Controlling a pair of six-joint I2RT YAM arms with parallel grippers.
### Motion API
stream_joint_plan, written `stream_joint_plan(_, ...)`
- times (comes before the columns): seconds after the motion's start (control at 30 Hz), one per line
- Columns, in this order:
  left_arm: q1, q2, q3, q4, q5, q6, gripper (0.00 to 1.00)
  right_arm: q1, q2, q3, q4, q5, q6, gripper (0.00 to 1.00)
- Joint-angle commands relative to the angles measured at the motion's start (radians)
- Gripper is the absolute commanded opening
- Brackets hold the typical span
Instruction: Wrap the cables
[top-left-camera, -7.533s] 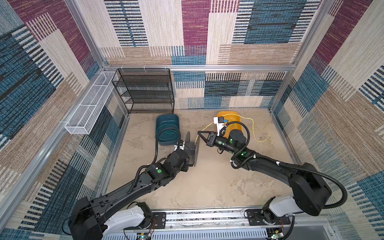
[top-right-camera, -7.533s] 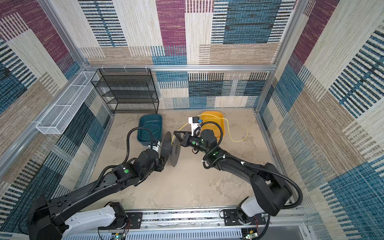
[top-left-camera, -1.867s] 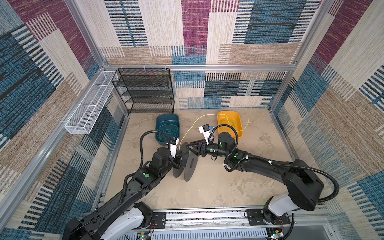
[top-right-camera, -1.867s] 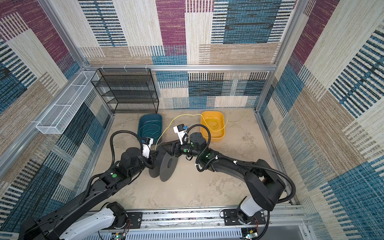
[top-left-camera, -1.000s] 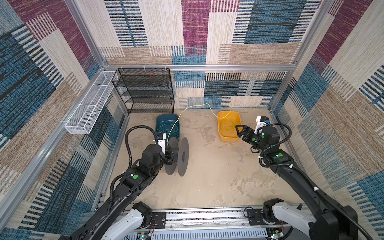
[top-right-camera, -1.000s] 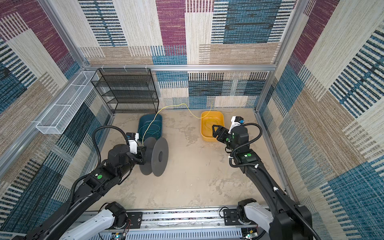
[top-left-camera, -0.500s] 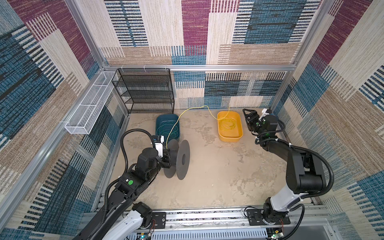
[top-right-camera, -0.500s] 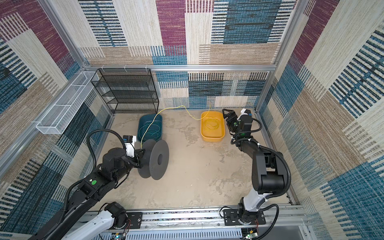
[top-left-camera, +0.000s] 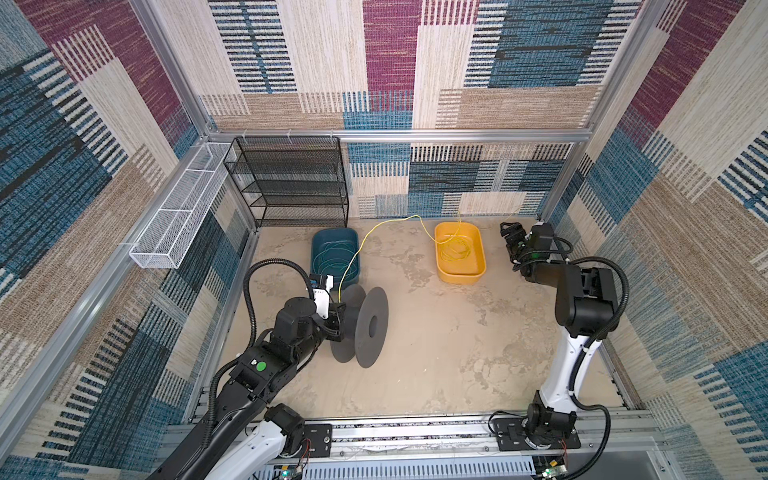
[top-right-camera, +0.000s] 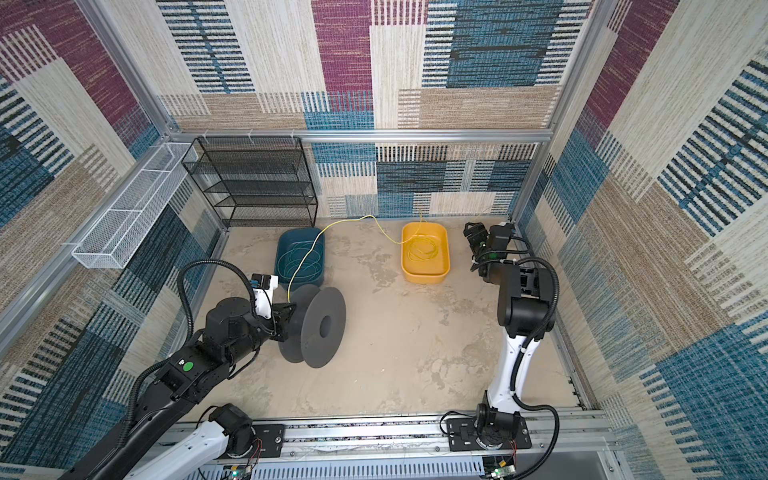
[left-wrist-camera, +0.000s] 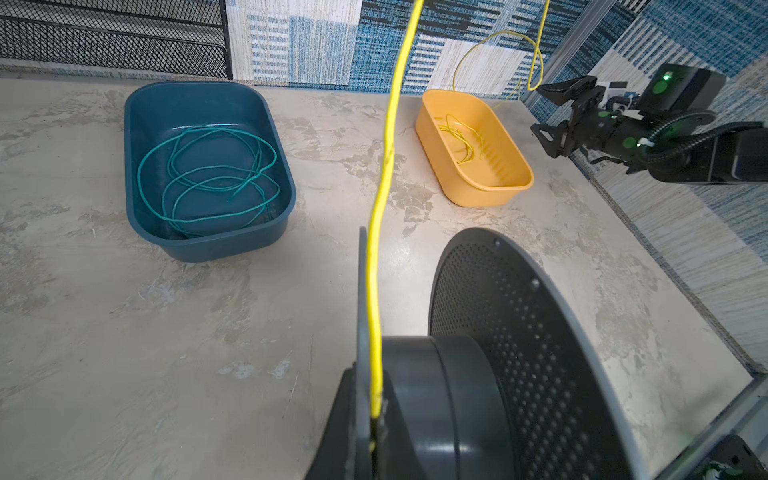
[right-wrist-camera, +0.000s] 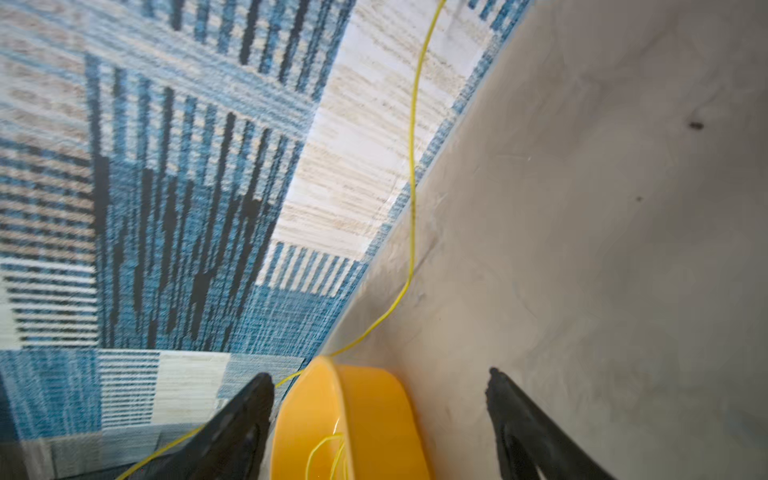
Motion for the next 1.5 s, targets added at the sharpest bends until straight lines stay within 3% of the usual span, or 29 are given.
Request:
stream_joint_plan(0.0,0.001,-0.009,0.0,0.045,0.018,0.008,0.0,-0.012,0.096,0.134,-0.053,-0.006,-0.025,0.79)
stream_joint_plan(0.2,0.002,-0.01,-0.001,0.042,0.022,0.016,0.0,-0.021,0.263,0.366,-0.14,-0.052,-0.031,0.75)
stream_joint_plan(0.43,0.001,-0.012,-0.002,0.04,0.032,0.019,0.0,-0.021,0.429,0.643,-0.283,-0.072,-0.026,0.61)
stream_joint_plan(0.5,0.002,-0.013,-0.004,0.044,0.03,0.02,0.0,-0.021,0.456,0.669,-0.275,-0.068,-0.016,0.53)
stream_joint_plan(0.7,0.002,-0.007,0.0,0.044,0.028,0.026,0.0,-0.022,0.508,0.789,-0.315,-0.081,-0.031,0.12)
stream_joint_plan(0.8,0.002,-0.008,0.0,0.048,0.022,0.026,0.0,-0.023,0.484,0.779,-0.319,-0.066,-0.048,0.0)
stream_joint_plan(1.17,0.002,0.03,0.076,0.055,0.095,0.046,0.0,-0.022,0.309,0.617,-0.17,-0.098,0.006,0.0)
stream_joint_plan(1.33,0.002,0.037,0.134,0.039,0.134,0.061,0.0,-0.022,0.295,0.682,-0.239,-0.081,-0.016,0.0)
stream_joint_plan(1.47,0.003,0.009,0.205,0.003,0.121,0.072,0.0,-0.018,0.236,0.608,-0.26,-0.024,-0.071,0.0)
